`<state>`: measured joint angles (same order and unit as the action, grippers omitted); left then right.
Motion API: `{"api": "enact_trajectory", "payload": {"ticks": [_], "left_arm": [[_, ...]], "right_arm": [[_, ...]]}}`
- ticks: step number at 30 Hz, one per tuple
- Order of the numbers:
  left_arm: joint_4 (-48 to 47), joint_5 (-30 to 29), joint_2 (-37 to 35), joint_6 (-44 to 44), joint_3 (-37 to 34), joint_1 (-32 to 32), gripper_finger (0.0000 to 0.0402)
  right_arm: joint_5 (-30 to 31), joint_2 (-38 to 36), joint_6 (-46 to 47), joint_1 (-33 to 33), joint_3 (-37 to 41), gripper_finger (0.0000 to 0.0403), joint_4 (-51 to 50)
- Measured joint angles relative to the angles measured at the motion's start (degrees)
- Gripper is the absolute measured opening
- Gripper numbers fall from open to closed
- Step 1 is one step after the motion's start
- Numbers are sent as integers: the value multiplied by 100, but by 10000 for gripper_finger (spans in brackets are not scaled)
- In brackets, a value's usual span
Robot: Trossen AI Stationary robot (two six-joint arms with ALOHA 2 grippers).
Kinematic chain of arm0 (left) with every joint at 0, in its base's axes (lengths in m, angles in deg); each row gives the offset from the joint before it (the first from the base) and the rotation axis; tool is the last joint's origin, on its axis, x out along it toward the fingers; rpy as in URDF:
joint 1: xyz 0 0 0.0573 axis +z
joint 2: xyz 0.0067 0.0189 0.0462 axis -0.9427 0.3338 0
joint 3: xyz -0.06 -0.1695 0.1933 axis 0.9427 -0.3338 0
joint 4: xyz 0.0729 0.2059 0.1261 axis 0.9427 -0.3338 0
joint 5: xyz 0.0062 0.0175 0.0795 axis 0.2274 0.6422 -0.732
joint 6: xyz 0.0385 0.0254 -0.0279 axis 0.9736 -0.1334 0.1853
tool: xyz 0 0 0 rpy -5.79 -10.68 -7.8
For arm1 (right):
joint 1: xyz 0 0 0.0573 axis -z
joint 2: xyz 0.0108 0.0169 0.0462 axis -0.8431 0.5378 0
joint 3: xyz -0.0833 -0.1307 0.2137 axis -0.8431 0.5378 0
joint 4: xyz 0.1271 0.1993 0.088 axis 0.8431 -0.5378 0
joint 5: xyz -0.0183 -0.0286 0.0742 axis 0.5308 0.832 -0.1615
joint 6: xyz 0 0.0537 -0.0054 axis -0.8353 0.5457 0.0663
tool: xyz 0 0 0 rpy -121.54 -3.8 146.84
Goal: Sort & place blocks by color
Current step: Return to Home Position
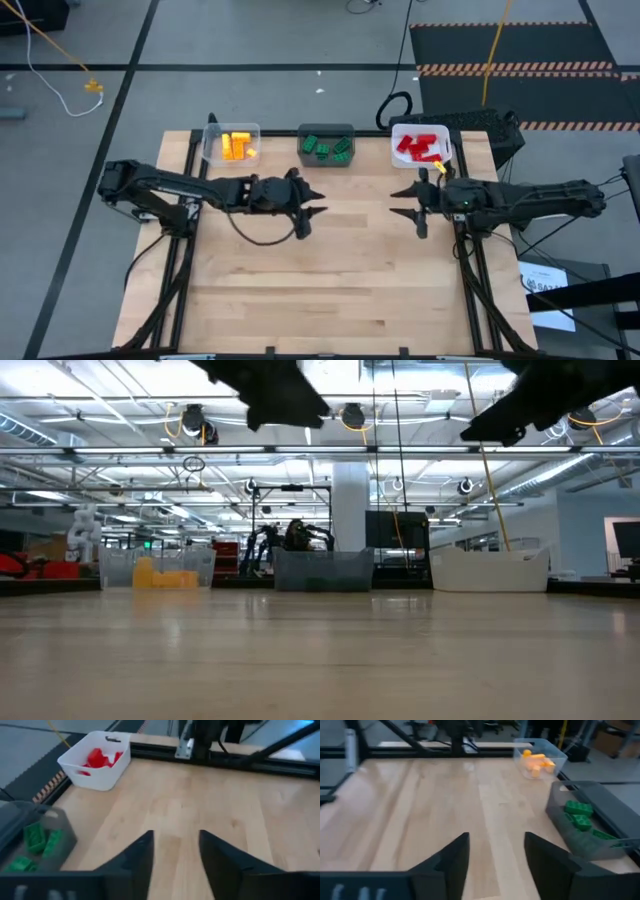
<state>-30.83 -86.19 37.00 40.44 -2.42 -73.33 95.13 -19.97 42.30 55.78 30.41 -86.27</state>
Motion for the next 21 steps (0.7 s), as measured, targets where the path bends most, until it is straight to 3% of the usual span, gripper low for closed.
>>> {"api": "enact_trajectory", "payload": {"ticks": [4,7,10,13,21], "left_arm": [[111,-58,-738,187,-424,-175,74],[413,-55,-1416,151,-1181,-296,14],[1030,39,-1997,-13,-2069,-327,11],[1665,219,-2529,-42,-2766,-326,5],[1882,449,-3598,142,-3916,-212,2]], "right_arm": [[2,-564,83,-241,173,111,-160],[3,-944,106,-373,228,45,-426],[7,-1230,130,-435,230,7,-669],[23,-1465,154,-445,236,12,-890],[175,-1788,142,-439,916,1,-782]]}}
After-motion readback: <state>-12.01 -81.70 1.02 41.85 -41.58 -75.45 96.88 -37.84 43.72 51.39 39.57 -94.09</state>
